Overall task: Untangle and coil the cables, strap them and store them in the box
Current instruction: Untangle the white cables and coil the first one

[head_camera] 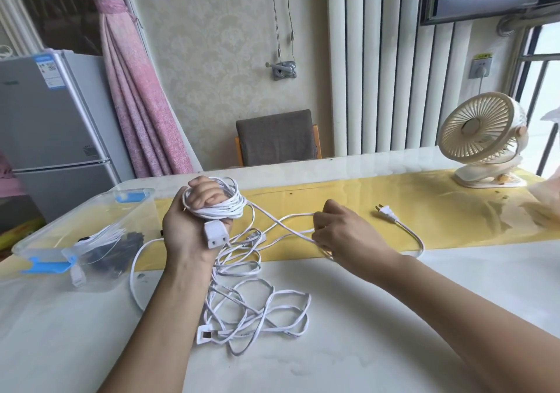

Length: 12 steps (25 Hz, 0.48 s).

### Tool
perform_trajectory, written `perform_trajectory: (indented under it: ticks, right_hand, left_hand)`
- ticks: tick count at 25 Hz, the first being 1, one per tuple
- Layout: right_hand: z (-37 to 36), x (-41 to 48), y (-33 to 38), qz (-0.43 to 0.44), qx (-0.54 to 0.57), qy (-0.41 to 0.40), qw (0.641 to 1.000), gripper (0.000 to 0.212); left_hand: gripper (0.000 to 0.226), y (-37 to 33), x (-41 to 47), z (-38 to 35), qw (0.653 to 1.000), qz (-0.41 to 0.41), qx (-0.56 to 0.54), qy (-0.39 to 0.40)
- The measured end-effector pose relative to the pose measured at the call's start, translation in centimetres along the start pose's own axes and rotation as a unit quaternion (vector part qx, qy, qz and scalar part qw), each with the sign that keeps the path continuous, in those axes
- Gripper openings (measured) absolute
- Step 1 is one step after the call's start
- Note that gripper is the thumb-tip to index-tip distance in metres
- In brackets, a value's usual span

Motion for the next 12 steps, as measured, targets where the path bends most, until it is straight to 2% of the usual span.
perform_trajectory:
  ticks: [4, 7, 9, 12]
  right_hand:
    - [-0.3, 0.1, 2.2, 0.055, 0.017, 0.018, 0.998, 0.031]
    - [-0.1, 0.2, 3.0, 0.070, 0.015, 0.009, 0.997, 0.033]
    - [0.1, 0.2, 3.4, 0.077, 0.016, 0.003, 0.997, 0.034]
    - [0.2, 0.3, 3.7, 0.078, 0.022, 0.001, 0.997, 0.032]
  left_hand:
    - [0.024, 0.7, 0.4, -0.2, 0.989, -0.094, 0.096, -0.066]
    - [0.041, 1.6, 0.8, -0.6, 0.954, -0.128, 0.235, -0.137]
    - [0.046, 2.4, 1.0, -0.6, 0.906, -0.145, 0.357, -0.177]
    - [0.045, 4.0, 1.0, -0.3, 0.774, -0.158, 0.581, -0.197]
Point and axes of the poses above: each hand's wrist, its own x-axis towards the middle knuckle, its own z-axis out of the back of the hand, y = z × x, the point moved 2 cm from there along x, towards the middle knuckle, and after that the axes turned 4 degrees about y, right-handed, at the moved point
